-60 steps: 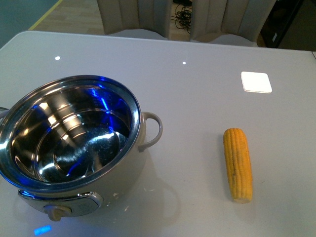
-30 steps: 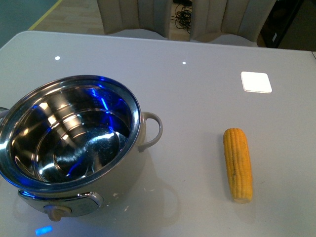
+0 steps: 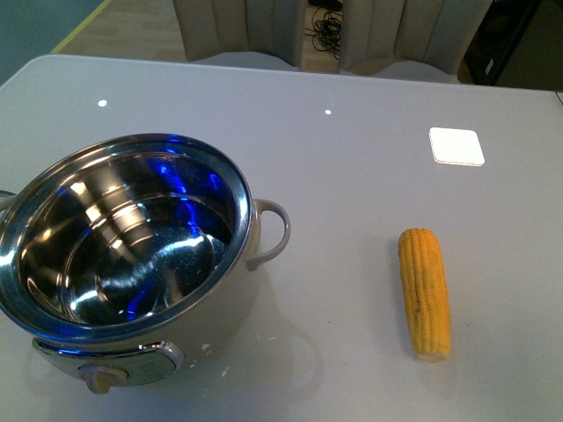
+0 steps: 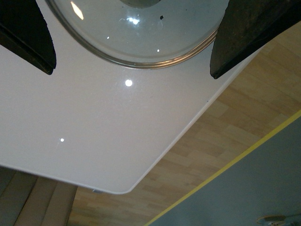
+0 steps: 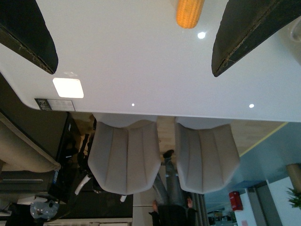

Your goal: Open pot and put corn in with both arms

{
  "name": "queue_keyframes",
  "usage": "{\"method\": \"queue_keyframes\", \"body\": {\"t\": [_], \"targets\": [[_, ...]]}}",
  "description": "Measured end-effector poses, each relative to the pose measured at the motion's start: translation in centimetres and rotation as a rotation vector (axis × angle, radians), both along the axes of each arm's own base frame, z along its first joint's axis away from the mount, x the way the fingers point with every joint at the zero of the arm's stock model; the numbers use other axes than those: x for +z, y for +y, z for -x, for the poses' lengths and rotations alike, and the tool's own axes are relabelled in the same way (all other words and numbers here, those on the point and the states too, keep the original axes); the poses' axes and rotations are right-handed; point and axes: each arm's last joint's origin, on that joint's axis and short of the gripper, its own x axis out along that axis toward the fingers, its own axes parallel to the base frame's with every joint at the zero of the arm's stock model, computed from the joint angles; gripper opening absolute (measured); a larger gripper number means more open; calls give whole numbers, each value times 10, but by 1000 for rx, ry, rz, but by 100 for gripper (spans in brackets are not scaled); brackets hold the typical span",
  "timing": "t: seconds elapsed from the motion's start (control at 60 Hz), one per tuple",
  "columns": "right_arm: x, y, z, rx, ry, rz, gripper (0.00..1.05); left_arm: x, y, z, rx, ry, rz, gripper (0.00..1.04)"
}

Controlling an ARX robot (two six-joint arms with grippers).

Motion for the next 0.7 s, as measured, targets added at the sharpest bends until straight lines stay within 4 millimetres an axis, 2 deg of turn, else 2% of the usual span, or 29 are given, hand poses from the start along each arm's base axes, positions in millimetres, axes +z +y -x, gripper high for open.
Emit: {"method": "queue_keyframes", "body": {"t": [0.183,0.317,0.517,0.7], "targets": [[0,0,0,0,0,0,96,47,-17,18,-39,-71,-20,98],[0,0,0,0,0,0,96,77,-39,26,-86,-120,-45,98],[0,0,0,0,0,0,96,111,-75,48,-109,-199,-76,98],[0,0,0,0,0,0,96,129,-103,79,-89,-247,-58,98]]}}
